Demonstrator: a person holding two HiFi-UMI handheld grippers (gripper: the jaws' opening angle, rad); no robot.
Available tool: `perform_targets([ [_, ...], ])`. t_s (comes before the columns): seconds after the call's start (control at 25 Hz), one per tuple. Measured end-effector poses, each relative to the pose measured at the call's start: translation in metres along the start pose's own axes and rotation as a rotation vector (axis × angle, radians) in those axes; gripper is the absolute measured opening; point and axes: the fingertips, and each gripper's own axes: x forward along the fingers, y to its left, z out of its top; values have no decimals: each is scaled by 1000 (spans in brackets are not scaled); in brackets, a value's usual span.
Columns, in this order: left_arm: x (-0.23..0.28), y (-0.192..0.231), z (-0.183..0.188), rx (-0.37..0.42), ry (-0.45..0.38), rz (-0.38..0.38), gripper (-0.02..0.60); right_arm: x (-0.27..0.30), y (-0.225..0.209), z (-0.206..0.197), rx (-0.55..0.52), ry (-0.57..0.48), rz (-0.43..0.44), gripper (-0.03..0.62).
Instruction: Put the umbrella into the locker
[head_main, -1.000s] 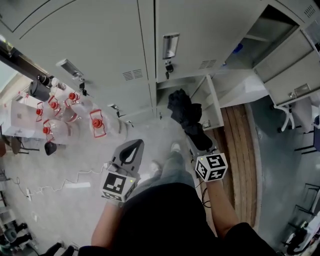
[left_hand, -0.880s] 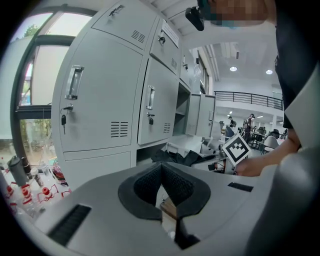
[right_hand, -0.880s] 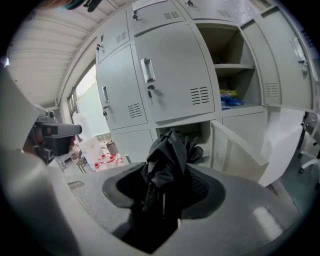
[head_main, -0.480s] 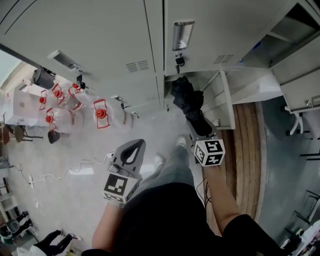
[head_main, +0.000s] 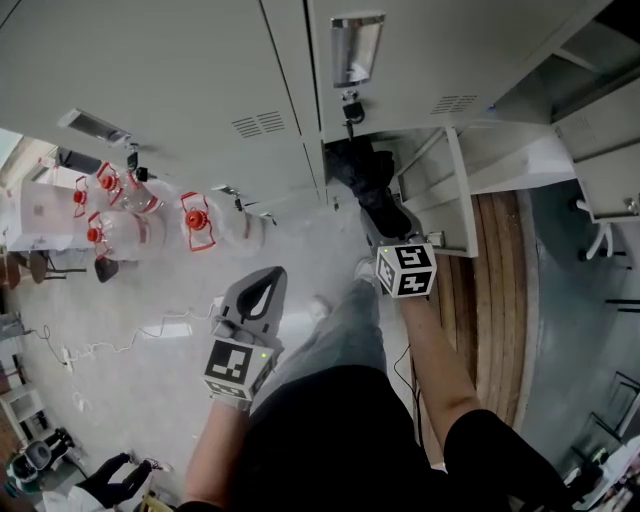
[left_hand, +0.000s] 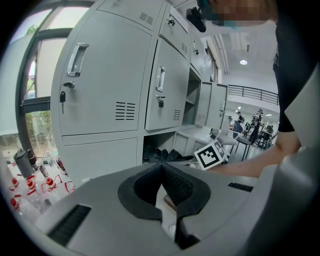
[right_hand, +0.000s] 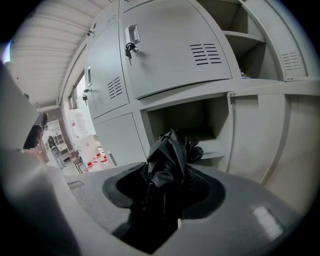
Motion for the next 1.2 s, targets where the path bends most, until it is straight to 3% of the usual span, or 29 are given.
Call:
perform_targets([
  [0.16, 2, 0, -2, 5, 8, -4, 11, 24, -7, 3, -10, 1, -5, 209],
  [0.6, -4, 10, -13, -81, 46, 50, 11, 93, -22, -4, -90, 71, 1, 216],
  [0.76, -4, 15, -22, -32, 46, 45, 11, 116, -29, -20, -115, 115, 0, 216],
  [1.2, -3, 22, -29, -49, 64, 67, 11, 148, -36, -4, -139, 87, 0, 216],
])
